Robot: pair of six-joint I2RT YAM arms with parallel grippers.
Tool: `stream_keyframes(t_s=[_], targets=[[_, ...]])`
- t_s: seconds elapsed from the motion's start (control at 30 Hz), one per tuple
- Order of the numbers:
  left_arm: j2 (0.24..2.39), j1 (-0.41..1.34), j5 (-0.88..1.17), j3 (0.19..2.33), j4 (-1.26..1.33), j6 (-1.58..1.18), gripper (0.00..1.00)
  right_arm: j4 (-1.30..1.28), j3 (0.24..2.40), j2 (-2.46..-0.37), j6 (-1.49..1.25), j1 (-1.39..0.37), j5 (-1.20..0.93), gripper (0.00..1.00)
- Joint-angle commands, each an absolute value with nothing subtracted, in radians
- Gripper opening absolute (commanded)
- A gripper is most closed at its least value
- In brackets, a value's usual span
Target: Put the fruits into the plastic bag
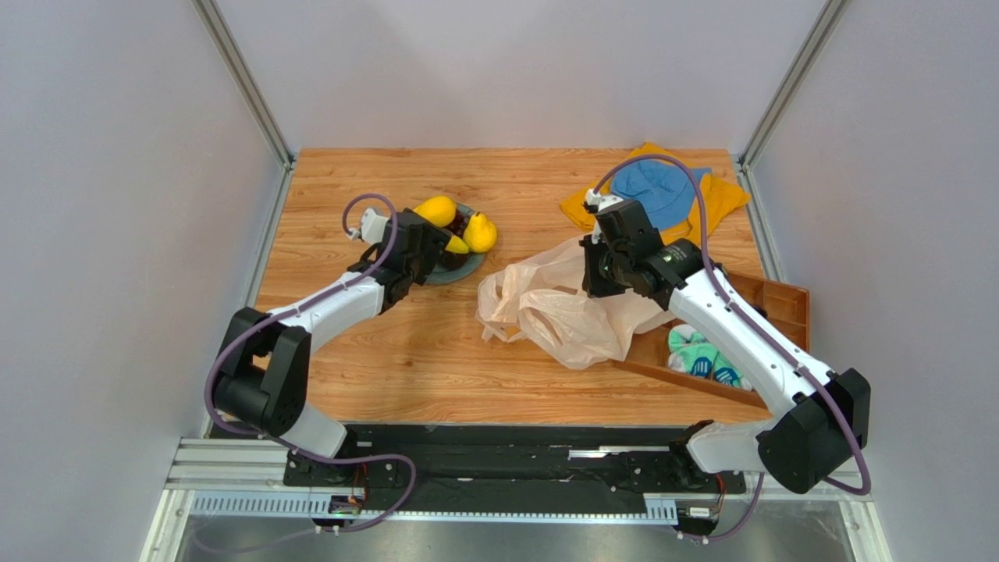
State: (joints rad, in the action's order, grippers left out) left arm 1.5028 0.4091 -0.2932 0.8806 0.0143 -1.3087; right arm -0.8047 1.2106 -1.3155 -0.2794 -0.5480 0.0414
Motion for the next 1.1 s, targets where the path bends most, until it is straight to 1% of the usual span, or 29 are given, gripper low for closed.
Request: stream_keyframes(t_s=[0.0, 0.2, 0.47, 0.67, 0.83, 0.87, 1.03, 1.07], targets=[[1.549, 0.413, -0.316, 0.917, 0.046, -1.339, 0.79, -0.765, 1.203, -1.279, -0.264, -0.537, 0.020, 0.00], [1.574, 0.413, -0.318, 0.920, 0.089, -1.342, 0.73, -0.761, 1.193, -1.270, -0.259, -0.531, 0.014, 0.00], [1.575, 0.413, -0.345, 0.934, 0.081, -1.321, 0.71, -0.758, 1.187, -1.270, -0.253, -0.525, 0.014, 0.00], [1.592, 0.413, -0.342, 0.956, 0.078, -1.316, 0.65, -0.758, 1.183, -1.264, -0.250, -0.523, 0.015, 0.00], [1.597, 0.413, -0.342, 0.963, 0.074, -1.307, 0.58, -0.758, 1.181, -1.262, -0.250, -0.522, -0.018, 0.00], [1.595, 0.413, -0.344, 0.966, 0.072, -1.307, 0.54, -0.758, 1.181, -1.262, -0.249, -0.520, -0.020, 0.00], [1.591, 0.413, -0.338, 0.962, 0.072, -1.310, 0.46, -0.758, 1.177, -1.261, -0.247, -0.520, -0.018, 0.00], [1.591, 0.413, -0.331, 0.956, 0.077, -1.312, 0.41, -0.756, 1.175, -1.258, -0.248, -0.520, -0.018, 0.00]])
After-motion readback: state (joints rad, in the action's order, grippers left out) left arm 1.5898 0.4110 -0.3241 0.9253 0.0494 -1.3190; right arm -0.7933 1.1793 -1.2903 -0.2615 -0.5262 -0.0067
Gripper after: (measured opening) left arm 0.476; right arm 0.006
